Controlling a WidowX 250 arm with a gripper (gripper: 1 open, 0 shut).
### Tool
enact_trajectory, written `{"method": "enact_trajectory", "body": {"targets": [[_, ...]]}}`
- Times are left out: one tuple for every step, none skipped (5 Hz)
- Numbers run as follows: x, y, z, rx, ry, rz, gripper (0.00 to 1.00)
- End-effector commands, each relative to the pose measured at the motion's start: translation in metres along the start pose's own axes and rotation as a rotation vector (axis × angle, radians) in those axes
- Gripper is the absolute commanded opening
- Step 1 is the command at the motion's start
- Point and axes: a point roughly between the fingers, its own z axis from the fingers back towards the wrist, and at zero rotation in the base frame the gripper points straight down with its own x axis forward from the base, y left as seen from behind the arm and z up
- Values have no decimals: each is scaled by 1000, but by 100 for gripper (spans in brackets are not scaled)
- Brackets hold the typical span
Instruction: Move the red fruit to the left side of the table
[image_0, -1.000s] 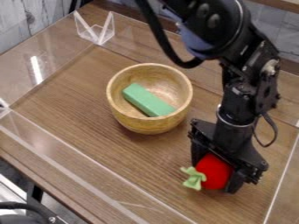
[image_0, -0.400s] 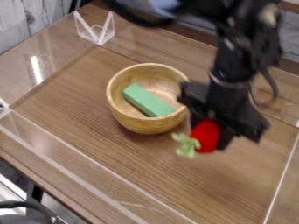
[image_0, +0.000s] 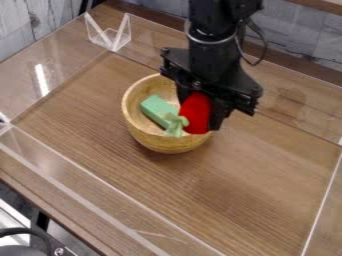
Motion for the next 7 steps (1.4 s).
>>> {"method": "enact_trajectory", "body": {"targets": [[21, 0, 32, 0, -82, 34, 0], [37, -9, 47, 2, -108, 60, 0], [51, -16, 38, -8, -107, 73, 0], [61, -19, 27, -15, -104, 89, 0], [65, -28, 16, -18, -99, 108, 0], [64, -38, 8, -25, -96, 127, 0], [62, -41, 0, -25, -93, 151, 0]]}}
